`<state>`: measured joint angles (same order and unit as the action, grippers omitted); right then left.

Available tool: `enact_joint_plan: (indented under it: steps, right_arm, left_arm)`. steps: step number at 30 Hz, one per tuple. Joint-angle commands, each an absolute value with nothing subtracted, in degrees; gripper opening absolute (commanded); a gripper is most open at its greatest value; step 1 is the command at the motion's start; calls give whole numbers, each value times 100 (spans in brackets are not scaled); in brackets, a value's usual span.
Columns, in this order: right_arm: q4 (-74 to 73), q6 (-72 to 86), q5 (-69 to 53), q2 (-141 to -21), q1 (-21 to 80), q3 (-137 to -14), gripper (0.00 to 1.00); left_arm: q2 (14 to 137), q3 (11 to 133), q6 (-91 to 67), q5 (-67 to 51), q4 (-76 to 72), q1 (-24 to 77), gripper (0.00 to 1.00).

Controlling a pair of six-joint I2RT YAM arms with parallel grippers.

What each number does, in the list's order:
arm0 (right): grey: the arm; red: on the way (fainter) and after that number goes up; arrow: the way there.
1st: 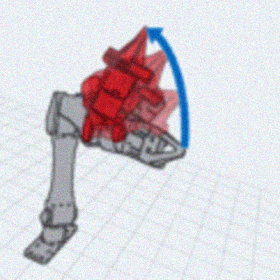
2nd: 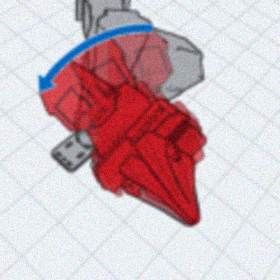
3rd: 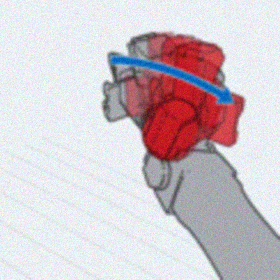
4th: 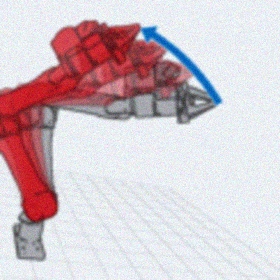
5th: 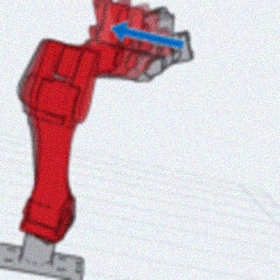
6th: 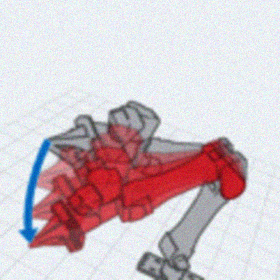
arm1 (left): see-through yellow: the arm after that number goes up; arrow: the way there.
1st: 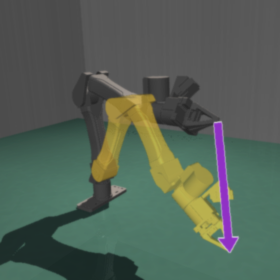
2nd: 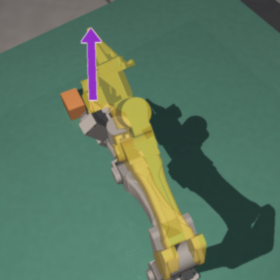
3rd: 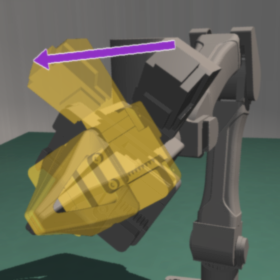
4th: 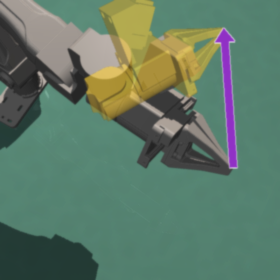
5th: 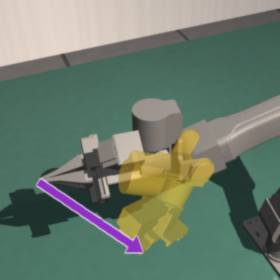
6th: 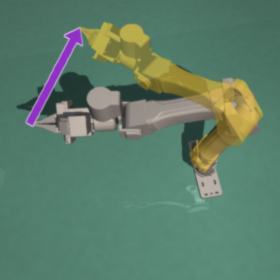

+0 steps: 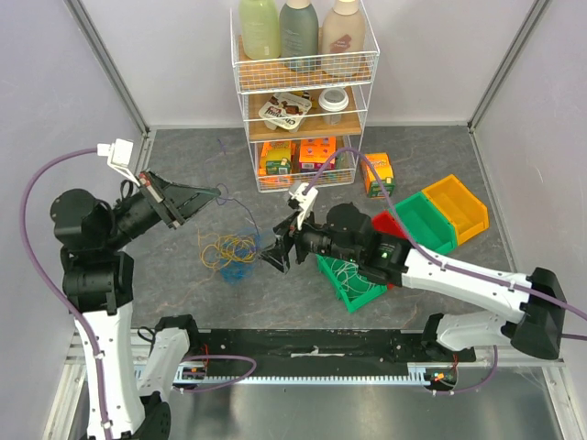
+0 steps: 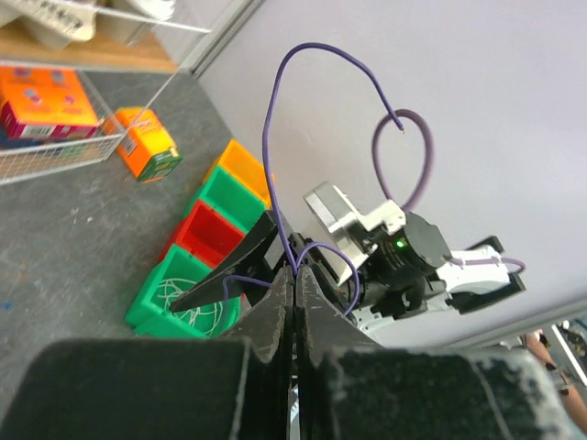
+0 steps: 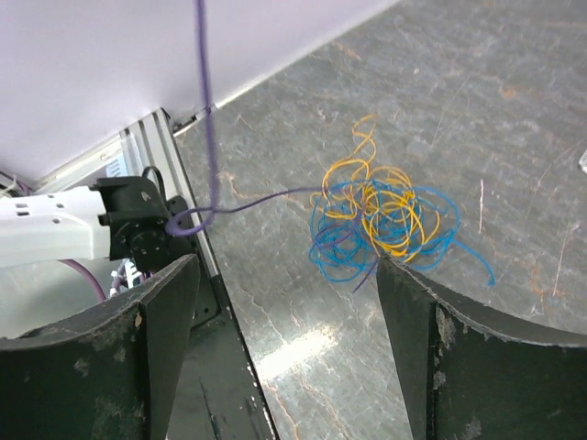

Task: Untangle the cables

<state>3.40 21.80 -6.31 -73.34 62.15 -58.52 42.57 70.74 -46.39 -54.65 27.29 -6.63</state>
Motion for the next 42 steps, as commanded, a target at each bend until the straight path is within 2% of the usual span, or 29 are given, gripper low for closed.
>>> enact_joint_plan:
  steps: [1,7,13,23,29,32,37,39,42]
  right_arm:
    - [738,1899,-747,-6926,6240,-6073,86]
    - [299,1486,-466,-6996,6240,-6688,87]
    - [220,1749,-843,-6961,6240,-7066,88]
    - [395,2302,-818,-6434,6240,-6636,84]
    - [421,2460,-966,-6723,6240,-6601,80]
    - [711,2671,-1142,-6802,6240,-6390,75]
    - [826,2786,-1055,-6733,6240,-6065,61]
    - [853,2812,-985,-6645,6249,-5942,43]
    - [791,2856,-660,-6434,6249,-5766,2]
  left_arm:
    - [4298,7619,-4940,-5880,2267,-650,2]
    - [4412,7892,-5018,-5819,2285,-650,2]
    - [4403,7718,-5176,-5844,2066,-650,2]
    - [4219,6724,-5766,-6021,1187,-405,2]
    - [4192,6487,-5845,-5872,1020,-70,2]
    - [4175,6390,-5853,-5801,985,237,2]
    - [4184,6214,-5836,-5748,932,430,2]
    - [4184,6135,-5819,-5739,905,483,2]
    - [4210,5977,-5792,-5713,905,501,2]
